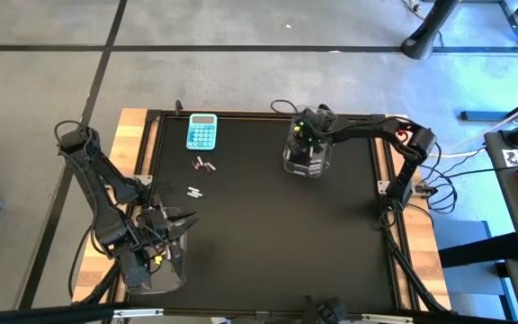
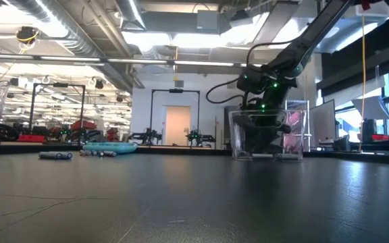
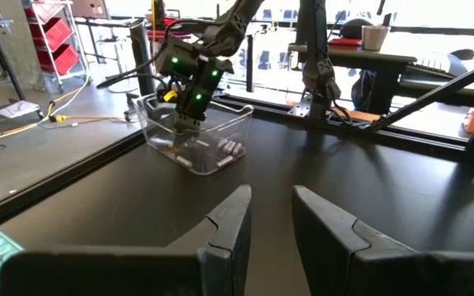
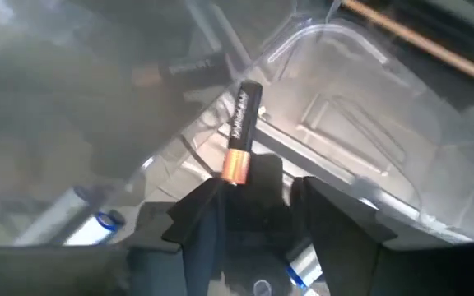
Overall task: Sort batteries
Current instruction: Put the black battery into the bottom transparent bin
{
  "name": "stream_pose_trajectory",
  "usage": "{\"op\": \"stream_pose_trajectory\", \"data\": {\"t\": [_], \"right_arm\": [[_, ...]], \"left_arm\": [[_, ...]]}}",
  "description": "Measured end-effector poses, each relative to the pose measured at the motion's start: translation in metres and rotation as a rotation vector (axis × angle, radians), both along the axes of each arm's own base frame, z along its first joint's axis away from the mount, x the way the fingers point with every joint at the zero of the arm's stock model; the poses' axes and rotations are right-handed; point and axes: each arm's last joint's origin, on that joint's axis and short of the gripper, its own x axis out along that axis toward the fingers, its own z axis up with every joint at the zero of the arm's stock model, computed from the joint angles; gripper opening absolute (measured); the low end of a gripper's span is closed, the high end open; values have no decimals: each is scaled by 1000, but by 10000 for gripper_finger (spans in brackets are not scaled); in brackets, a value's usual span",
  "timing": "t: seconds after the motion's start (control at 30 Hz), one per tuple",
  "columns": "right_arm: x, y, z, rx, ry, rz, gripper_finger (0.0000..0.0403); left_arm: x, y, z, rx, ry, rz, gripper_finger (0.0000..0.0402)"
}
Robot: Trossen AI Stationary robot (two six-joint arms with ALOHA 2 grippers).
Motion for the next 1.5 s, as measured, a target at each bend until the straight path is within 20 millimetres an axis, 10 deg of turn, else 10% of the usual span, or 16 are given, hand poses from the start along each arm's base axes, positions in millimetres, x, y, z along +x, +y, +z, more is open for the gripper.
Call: {"op": "stream_pose_trajectory", "data": {"t": [0.47,0.87,1.23,1.5], "right_arm": [[9,-11,-16,-60,-36,4,160],[10,-13,-17,-61,-29,29,22],[-18,18,42,-57,59,154,15],[-20,94,89,-184,-91,383,15]], "left_arm": [[0,0,0,0,0,0,82],[0,0,0,-3,-2,1,82],[0,0,0,-8,-4,1,82],[2,0,0,-7,-23,15,82]]}}
